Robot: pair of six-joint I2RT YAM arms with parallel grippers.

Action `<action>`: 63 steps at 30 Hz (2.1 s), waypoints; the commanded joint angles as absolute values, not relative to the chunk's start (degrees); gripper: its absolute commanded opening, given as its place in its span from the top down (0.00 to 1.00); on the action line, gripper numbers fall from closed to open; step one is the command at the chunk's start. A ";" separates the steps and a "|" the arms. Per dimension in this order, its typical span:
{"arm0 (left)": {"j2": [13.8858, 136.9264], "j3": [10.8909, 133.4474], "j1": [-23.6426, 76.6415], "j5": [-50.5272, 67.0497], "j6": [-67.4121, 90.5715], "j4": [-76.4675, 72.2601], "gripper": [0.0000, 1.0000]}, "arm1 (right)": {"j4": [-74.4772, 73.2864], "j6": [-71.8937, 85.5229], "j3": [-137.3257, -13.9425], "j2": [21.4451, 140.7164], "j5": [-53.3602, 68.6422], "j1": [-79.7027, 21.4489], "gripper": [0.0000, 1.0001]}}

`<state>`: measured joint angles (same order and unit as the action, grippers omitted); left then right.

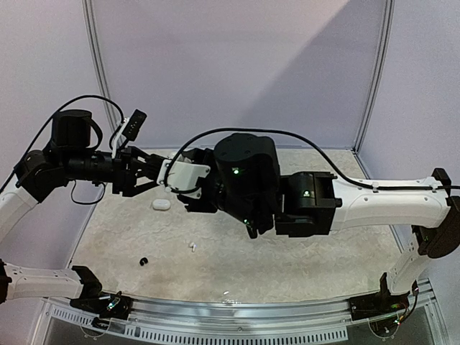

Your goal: Insert the wireless bluetooth earbuds into the charging case

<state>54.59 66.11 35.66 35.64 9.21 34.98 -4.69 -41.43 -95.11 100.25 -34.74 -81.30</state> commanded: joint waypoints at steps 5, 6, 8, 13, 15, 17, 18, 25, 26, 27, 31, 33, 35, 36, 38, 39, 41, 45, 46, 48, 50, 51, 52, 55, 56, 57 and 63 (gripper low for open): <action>54.94 65.97 38.14 35.98 12.79 30.24 0.48 | -6.81 -46.00 -101.53 104.20 -37.82 -83.78 0.88; 54.98 65.92 38.14 36.14 13.06 29.78 0.52 | -6.88 -46.05 -101.85 104.27 -37.57 -83.85 0.88; 54.93 65.83 38.21 36.38 13.56 28.90 0.61 | -7.42 -46.13 -102.48 104.62 -37.50 -83.87 0.88; 54.91 65.58 38.36 37.27 13.97 28.18 0.74 | -9.72 -45.27 -103.64 105.41 -36.26 -83.88 0.88; 54.78 65.50 38.32 37.74 14.14 28.06 0.88 | -10.29 -44.60 -104.01 105.63 -35.69 -83.92 0.88; 54.54 65.20 38.32 37.86 14.20 27.54 0.99 | -10.55 -44.10 -104.05 105.73 -35.14 -83.88 0.88; 54.50 65.07 38.32 38.11 14.09 27.21 1.00 | -10.75 -43.80 -104.06 105.73 -34.86 -83.87 0.86; 50.62 62.86 38.32 36.57 7.89 25.82 1.00 | -15.89 -36.09 -104.38 104.01 -31.36 -82.98 0.28; 49.67 62.28 38.30 36.34 5.61 25.76 1.00 | -18.05 -33.79 -104.41 102.77 -28.67 -82.30 0.19; 48.79 61.67 38.28 36.57 2.76 25.80 1.00 | -19.90 -30.26 -104.23 101.83 -25.59 -81.37 0.14; 46.89 60.41 38.23 39.15 -7.86 28.07 1.00 | -26.23 -18.85 -103.11 96.43 -7.97 -77.64 0.03; 46.33 60.23 38.31 41.85 -11.54 29.22 1.00 | -27.82 -14.18 -102.82 95.05 1.45 -75.61 0.03; 46.06 60.16 38.32 43.16 -13.17 29.60 1.00 | -28.05 -10.98 -102.53 94.31 7.13 -74.58 0.05; 46.13 60.31 38.32 43.69 -13.64 29.94 1.00 | -27.92 -10.48 -102.55 94.20 8.65 -74.44 0.07; 46.21 60.52 38.33 44.61 -14.32 30.33 1.00 | -27.47 -10.04 -102.83 94.43 10.21 -74.37 0.10; 46.17 60.52 38.32 45.16 -14.52 30.55 1.00 | -27.16 -9.65 -103.17 94.60 10.58 -74.36 0.12; 46.23 60.56 38.36 45.87 -14.55 30.71 1.00 | -26.72 -8.84 -104.02 95.40 10.64 -74.19 0.21; 46.10 60.64 38.45 45.98 -14.20 30.24 1.00 | -28.50 -8.20 -107.18 97.95 11.66 -73.95 0.38; 46.08 60.64 38.48 45.90 -14.16 30.18 1.00 | -28.56 -7.94 -107.68 98.38 12.02 -73.96 0.42; 46.01 60.49 38.50 46.10 -14.00 30.10 1.00 | -28.35 -7.60 -108.37 99.28 12.13 -73.96 0.46; 45.95 60.35 38.54 46.40 -13.89 30.13 1.00 | -27.74 -7.18 -108.52 99.94 12.04 -73.94 0.49; 45.99 60.26 38.57 46.47 -13.93 30.12 1.00 | -27.64 -7.13 -108.66 100.13 11.74 -73.97 0.50; 46.08 60.21 38.51 46.56 -14.01 30.11 1.00 | -27.79 -7.12 -108.90 100.40 11.53 -73.99 0.52; 46.18 60.33 38.58 46.88 -13.78 29.88 1.00 | -28.43 -7.27 -109.58 101.04 11.11 -74.00 0.60; 46.36 60.40 38.58 46.88 -13.65 29.88 1.00 | -28.49 -7.29 -109.75 101.28 11.38 -73.96 0.65; 46.41 60.46 38.58 46.86 -13.63 29.98 1.00 | -28.41 -7.29 -109.73 101.33 11.68 -73.91 0.69; 46.06 59.51 38.58 47.26 -11.58 28.86 1.00 | -29.56 -8.28 -109.78 101.27 12.34 -73.98 0.92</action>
